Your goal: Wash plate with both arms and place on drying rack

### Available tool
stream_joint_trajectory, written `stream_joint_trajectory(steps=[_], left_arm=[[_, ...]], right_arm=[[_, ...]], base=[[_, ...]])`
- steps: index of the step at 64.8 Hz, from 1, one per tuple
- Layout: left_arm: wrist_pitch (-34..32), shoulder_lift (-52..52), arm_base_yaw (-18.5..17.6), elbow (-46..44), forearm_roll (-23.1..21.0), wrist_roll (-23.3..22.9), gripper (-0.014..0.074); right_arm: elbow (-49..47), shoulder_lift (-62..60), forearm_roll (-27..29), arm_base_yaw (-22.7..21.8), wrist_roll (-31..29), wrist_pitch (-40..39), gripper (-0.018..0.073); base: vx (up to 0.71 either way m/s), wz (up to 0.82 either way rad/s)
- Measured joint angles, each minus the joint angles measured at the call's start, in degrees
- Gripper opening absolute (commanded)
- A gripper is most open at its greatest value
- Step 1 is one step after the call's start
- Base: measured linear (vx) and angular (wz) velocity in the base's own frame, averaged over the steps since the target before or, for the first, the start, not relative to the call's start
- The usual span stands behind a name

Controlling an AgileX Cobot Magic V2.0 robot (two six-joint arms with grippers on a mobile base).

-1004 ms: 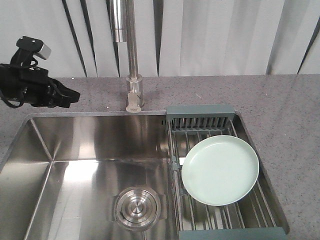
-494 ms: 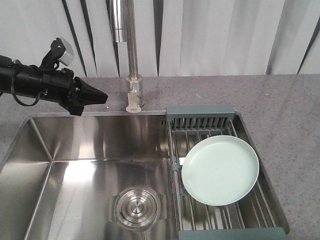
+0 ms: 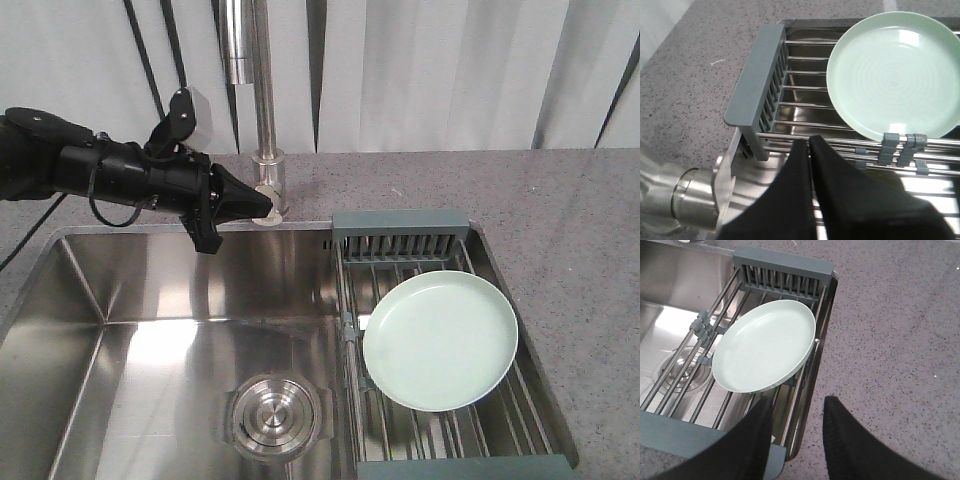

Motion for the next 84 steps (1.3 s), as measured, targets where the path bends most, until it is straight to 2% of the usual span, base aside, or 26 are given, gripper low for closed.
stream_joint_trajectory(steps=[23, 41, 60, 71, 79, 84], left_arm=[[-5.72, 5.19, -1.19, -5.89, -0.37, 1.33, -0.0008], [-7.29, 7.40, -1.65, -10.82, -0.10, 1.39, -0.0008], [-7.60, 7.41, -1.76, -11.51, -0.23, 1.21, -0.0008], [-3.57, 6.56, -1.63, -11.51, 0.38, -3.68, -0.0007], [-0.79, 4.27, -1.60, -11.56, 4.92, -9.87, -0.0007], [-0.47, 2.52, -1.35, -11.69, 9.55, -16.58, -0.0007]], right_arm=[[0.00, 0.00, 0.00, 0.00, 0.00, 0.00, 0.0246], [0.00, 0.00, 0.00, 0.00, 0.00, 0.00, 0.0246], [0.00, 0.00, 0.00, 0.00, 0.00, 0.00, 0.0246], [0.00, 0.00, 0.00, 0.00, 0.00, 0.00, 0.0246], [0.00, 0.00, 0.00, 0.00, 0.00, 0.00, 0.0246], [0.00, 0.00, 0.00, 0.00, 0.00, 0.00, 0.0246]], base=[[0.00, 0.00], [0.00, 0.00], [0.00, 0.00], [0.00, 0.00], [0.00, 0.00], [0.00, 0.00]])
